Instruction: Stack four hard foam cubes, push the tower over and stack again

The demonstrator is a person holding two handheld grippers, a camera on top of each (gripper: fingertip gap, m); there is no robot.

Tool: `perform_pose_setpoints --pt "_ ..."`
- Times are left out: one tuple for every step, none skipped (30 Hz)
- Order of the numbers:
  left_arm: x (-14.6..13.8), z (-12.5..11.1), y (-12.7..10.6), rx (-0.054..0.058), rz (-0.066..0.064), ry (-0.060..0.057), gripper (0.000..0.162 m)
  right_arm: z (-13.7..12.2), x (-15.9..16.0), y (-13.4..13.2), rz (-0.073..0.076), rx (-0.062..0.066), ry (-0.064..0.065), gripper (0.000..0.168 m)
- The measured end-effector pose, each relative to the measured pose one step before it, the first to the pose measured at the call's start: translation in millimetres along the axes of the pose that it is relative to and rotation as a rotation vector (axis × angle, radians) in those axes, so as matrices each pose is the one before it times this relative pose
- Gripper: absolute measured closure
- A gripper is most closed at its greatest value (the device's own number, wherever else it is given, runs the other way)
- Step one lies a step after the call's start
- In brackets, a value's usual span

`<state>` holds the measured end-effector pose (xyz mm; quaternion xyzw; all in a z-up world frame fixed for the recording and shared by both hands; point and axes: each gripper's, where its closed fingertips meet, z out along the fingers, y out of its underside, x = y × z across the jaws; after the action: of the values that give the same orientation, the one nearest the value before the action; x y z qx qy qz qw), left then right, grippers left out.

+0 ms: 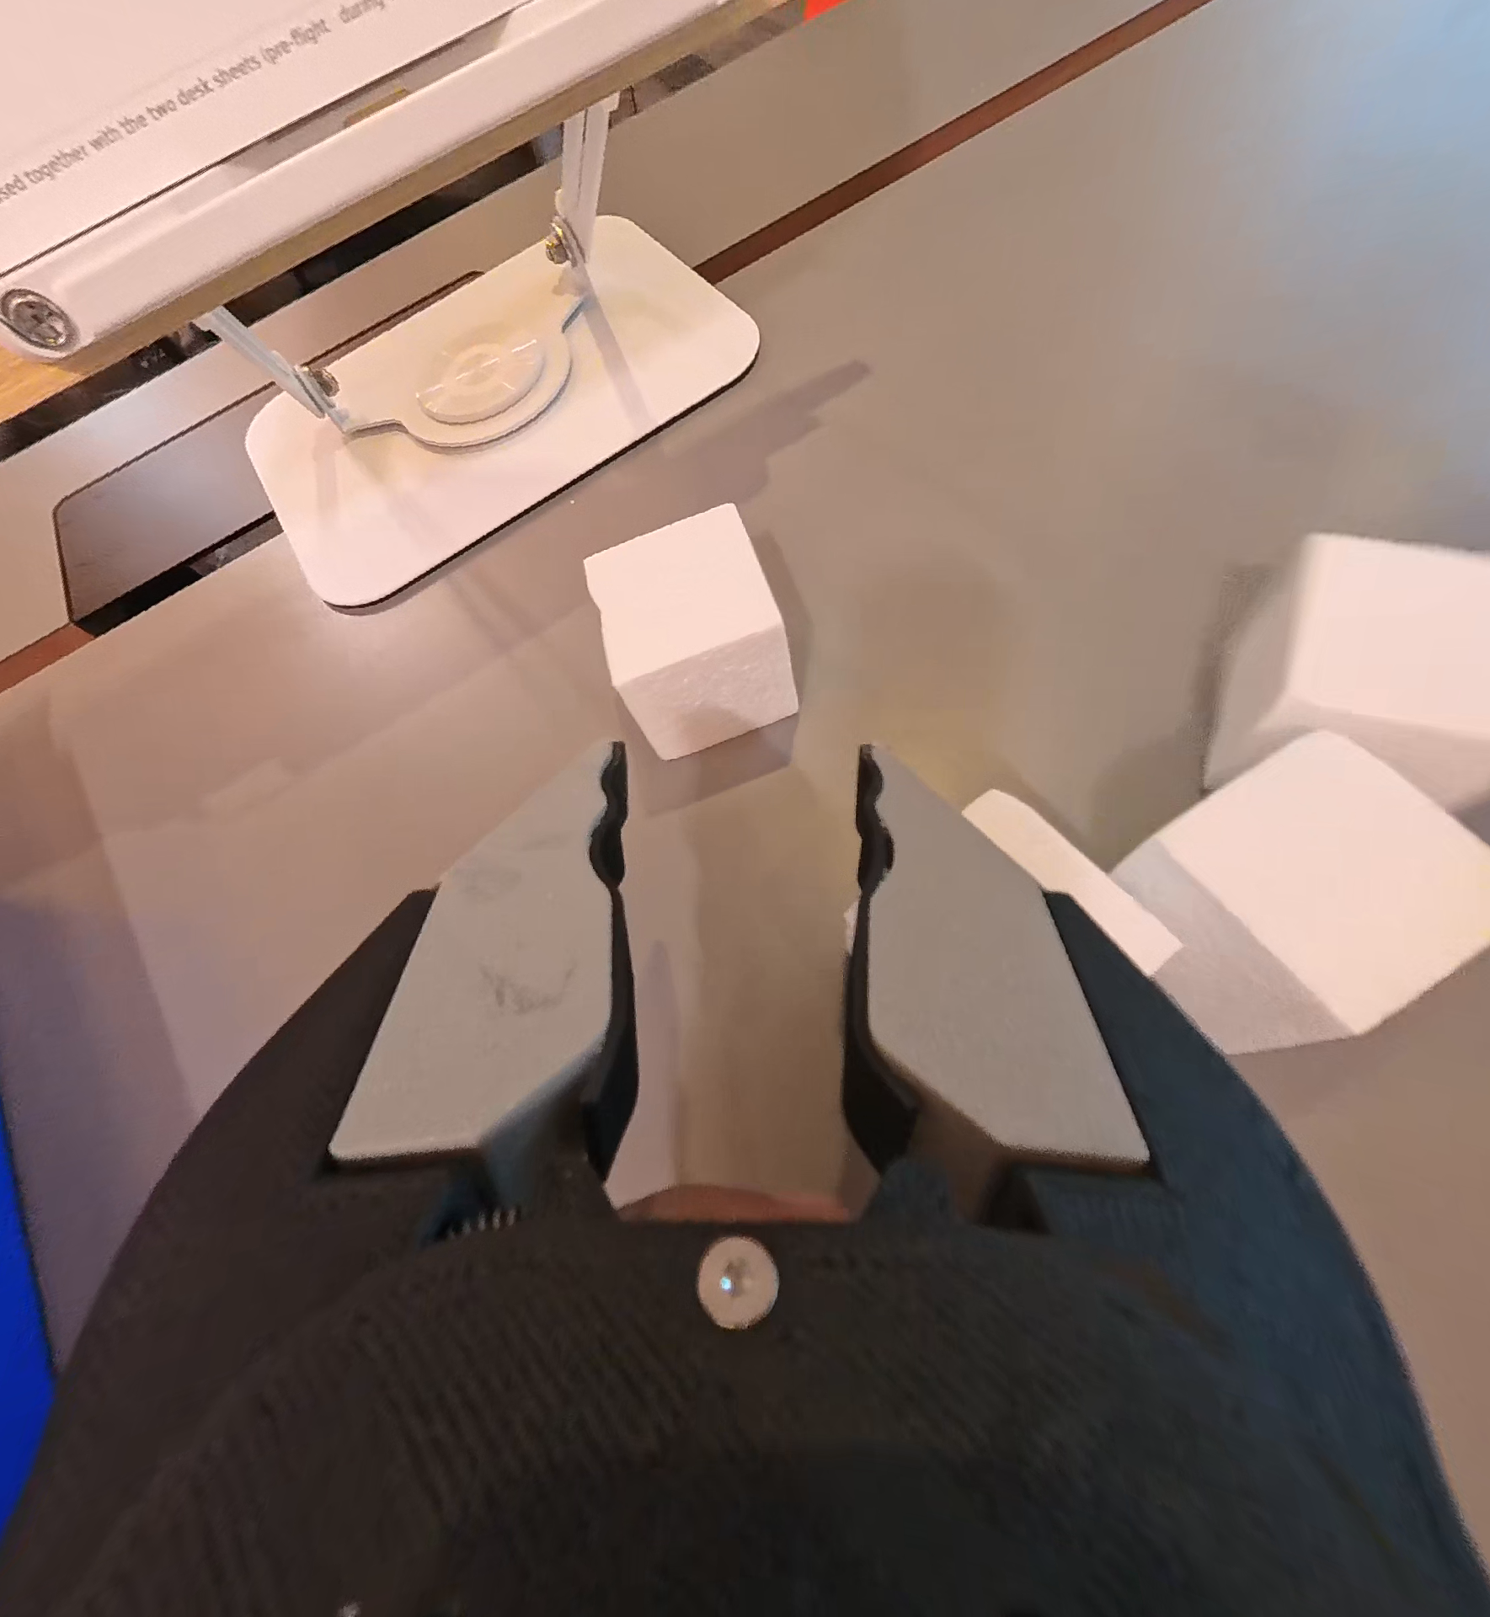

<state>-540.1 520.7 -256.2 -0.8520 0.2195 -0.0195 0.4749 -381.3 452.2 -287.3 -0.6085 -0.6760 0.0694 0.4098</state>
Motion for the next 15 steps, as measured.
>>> perform_pose_setpoints --pt "1.05 0.47 0.28 -0.0024 0.0047 0.0018 0.111 2.21 9.89 10.55 0.0254 -0.0456 0.0392 0.168" --pt "0.91 0.61 0.42 -0.0036 0.0044 0.0011 0.111 1.79 2.53 4.96 0.0202 -0.0103 -0.0016 0.168" --pt "0.90 0.51 0.32 -0.0031 0.0046 0.0010 0.111 0.61 -1.35 0.49 0.0206 0.0155 -0.0206 0.168" --pt "0.91 0.35 0.20 -0.0020 0.0046 0.0013 0.111 -0.53 -2.39 -1.74 0.0188 0.0219 -0.0240 0.168" --pt "0.78 0.25 -0.02 -0.0011 0.0046 0.0019 0.111 -0.96 -1.20 -2.32 0.0125 0.0163 -0.0130 0.168" --pt "0.96 0.21 -0.05 -0.0006 0.0039 0.0025 0.111 -1.11 0.45 -2.17 0.0050 0.0103 0.0015 0.168" --pt "1.19 0.14 -0.11 -0.0005 0.0038 0.0049 0.111 -1.09 0.51 -2.29 -0.0020 0.0083 0.0047 0.168" --pt "1.94 0.19 -0.19 0.0002 0.0056 0.0079 0.111 -0.66 -0.25 -2.00 -0.0052 0.0073 0.0026 0.168" --pt "2.21 -0.01 -0.94 0.0028 0.0097 0.0074 0.111 -0.23 -0.85 -1.39 -0.0064 0.0051 -0.0001 0.168" --pt "2.09 -0.13 -1.36 0.0049 0.0142 0.0036 0.112 0.21 -0.77 -0.41 -0.0064 0.0008 0.0000 0.168" --pt "1.84 -0.27 -1.17 0.0027 0.0161 0.0006 0.112 0.51 -0.56 0.57 -0.0049 -0.0037 0.0000 0.168" --pt "1.92 -0.20 -0.52 -0.0018 0.0180 0.0013 0.113 0.64 -0.50 0.84 -0.0025 -0.0042 -0.0007 0.168" --pt "2.18 -0.12 -0.12 -0.0049 0.0222 0.0018 0.113 0.65 -0.38 0.79 -0.0003 -0.0031 -0.0028 0.168" --pt "1.53 -0.10 0.13 -0.0063 0.0234 -0.0024 0.113 0.37 -0.19 0.61 0.0020 -0.0017 -0.0031 0.168" --pt "0.60 -0.21 0.20 -0.0060 0.0209 -0.0078 0.113 0.01 0.27 0.14 0.0038 0.0015 -0.0007 0.168"
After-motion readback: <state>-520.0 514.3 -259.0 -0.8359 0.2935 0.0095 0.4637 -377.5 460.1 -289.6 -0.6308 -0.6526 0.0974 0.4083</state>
